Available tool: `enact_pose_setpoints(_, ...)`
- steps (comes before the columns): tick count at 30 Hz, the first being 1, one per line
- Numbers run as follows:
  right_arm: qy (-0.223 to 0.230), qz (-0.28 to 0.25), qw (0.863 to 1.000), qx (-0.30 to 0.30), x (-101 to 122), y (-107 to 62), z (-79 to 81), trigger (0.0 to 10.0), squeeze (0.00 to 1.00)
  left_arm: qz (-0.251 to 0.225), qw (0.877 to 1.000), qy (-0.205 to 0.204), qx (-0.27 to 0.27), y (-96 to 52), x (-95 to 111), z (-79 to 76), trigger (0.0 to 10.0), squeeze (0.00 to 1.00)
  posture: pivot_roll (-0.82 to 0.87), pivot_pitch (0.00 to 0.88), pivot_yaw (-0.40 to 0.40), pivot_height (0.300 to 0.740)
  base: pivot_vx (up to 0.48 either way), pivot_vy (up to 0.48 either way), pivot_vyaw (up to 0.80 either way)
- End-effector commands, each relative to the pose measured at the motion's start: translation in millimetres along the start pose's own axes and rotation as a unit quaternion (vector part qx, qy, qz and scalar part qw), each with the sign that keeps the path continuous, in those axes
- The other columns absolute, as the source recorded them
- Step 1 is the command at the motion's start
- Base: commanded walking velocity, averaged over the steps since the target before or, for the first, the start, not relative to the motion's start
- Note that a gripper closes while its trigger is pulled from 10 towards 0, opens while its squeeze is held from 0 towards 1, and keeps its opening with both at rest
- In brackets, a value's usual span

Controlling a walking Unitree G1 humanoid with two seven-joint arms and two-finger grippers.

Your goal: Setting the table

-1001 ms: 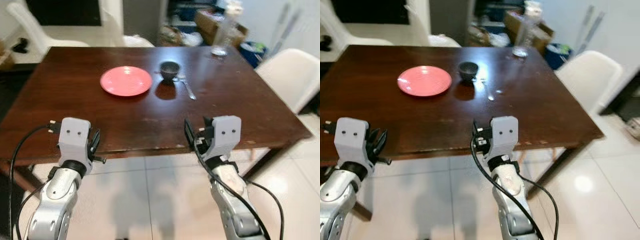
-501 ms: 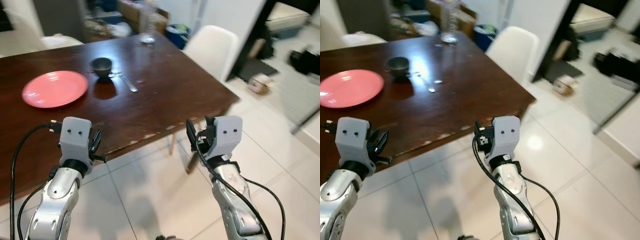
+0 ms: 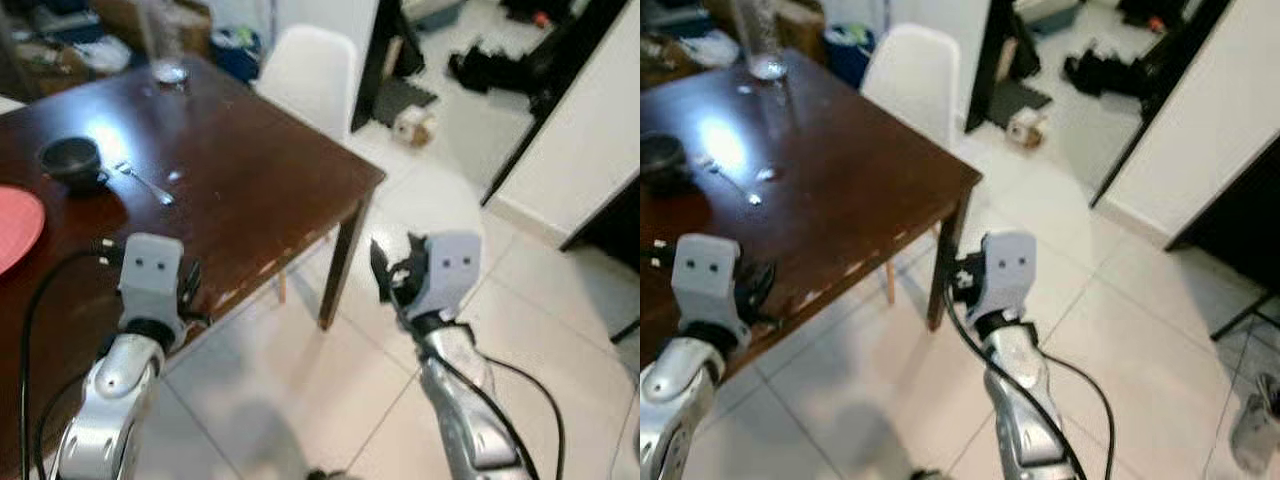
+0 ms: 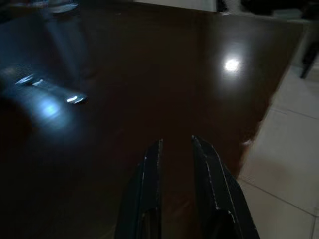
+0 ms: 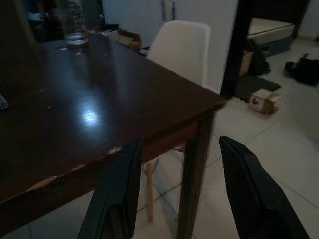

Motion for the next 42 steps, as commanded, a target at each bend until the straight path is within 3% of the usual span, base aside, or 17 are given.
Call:
enact_pose_setpoints(1, 0.0, 0.01, 1.0, -0.01, -4.0, -2.0, -5.5, 10.0, 0.0, 0.01, 1.0, -0.001, -0.003, -0.5, -5.9, -3.3, 10.0, 0.0, 0.02, 0.051, 0.019, 0.74, 0.0, 0.0, -0.79)
enact_pose_setpoints(42, -0.003, 0.013, 1.0, -0.01, -6.2, -1.2, -4.3, 10.0, 0.0, 0.006, 1.0, -0.005, -0.009, 1.1, -4.3, -5.0, 10.0, 0.0, 0.02, 0.049, 0.022, 0.74, 0.0, 0.0, -0.79)
Point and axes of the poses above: a point about 5 cm out from each wrist's last joint towards the gripper, its own y axis pointing out of the wrist towards the gripper, its own x axis along the axis of the wrist's last joint, z = x × y, the point moved 1 cm from there along y, pointing out of the wrist towards the gripper, and after that the axes turned 1 degree about -y, right-handed, at the moved point
